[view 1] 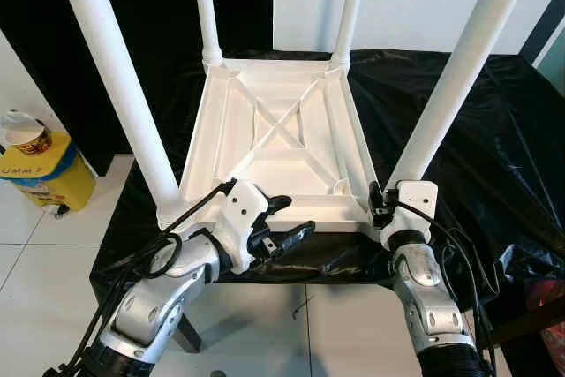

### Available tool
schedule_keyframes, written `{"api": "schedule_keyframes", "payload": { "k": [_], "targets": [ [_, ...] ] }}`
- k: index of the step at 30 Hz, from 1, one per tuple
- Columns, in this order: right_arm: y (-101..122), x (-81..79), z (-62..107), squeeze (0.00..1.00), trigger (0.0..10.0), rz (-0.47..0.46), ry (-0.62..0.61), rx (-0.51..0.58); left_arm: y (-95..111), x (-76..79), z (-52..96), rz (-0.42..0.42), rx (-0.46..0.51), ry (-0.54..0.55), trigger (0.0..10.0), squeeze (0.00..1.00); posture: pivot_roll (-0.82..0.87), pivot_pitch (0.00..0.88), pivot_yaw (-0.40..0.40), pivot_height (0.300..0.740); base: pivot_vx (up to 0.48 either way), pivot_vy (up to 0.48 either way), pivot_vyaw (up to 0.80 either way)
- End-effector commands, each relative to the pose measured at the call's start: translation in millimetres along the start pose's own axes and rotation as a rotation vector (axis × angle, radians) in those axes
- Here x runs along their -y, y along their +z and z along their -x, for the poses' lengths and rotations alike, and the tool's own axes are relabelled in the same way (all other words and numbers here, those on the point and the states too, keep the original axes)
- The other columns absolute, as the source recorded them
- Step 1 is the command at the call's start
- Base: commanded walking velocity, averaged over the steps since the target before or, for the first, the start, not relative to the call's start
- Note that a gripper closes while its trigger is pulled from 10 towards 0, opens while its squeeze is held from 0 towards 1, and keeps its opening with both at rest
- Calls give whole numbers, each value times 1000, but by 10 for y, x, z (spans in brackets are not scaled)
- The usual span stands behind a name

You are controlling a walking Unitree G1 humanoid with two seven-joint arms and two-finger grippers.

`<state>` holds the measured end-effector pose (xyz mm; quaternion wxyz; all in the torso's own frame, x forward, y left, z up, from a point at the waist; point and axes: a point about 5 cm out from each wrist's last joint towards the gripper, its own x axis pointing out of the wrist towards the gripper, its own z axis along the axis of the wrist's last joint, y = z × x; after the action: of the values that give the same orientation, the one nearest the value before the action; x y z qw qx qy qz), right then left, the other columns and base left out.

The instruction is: Building children table

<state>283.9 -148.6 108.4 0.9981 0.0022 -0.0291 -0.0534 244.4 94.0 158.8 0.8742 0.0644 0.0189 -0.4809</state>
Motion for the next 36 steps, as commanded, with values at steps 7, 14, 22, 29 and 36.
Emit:
{"api": "schedule_keyframes", "payload": {
  "k": [7,14,22,29,36],
  "targets": [
    [21,19,7,1000,10000,17,-6,1,9,-22,17,2,-2,12,10000,0,53,0,-68,740,0,0,0],
    [115,61,-4,1000,10000,8,82,52,20,-38,25,-5,-1,15,10000,0,54,0,-60,740,0,0,0],
    [184,158,5,0,10000,22,245,83,29,-58,35,-8,-4,9,10000,0,49,0,-47,740,0,0,0],
    [215,214,-31,0,10000,73,384,90,44,-73,24,-15,-6,-1,10000,0,47,0,-36,740,0,0,0],
    [203,219,-62,0,10000,114,532,73,66,-96,17,-22,-4,-5,10000,0,52,0,-29,740,0,0,0]
  ]
}}
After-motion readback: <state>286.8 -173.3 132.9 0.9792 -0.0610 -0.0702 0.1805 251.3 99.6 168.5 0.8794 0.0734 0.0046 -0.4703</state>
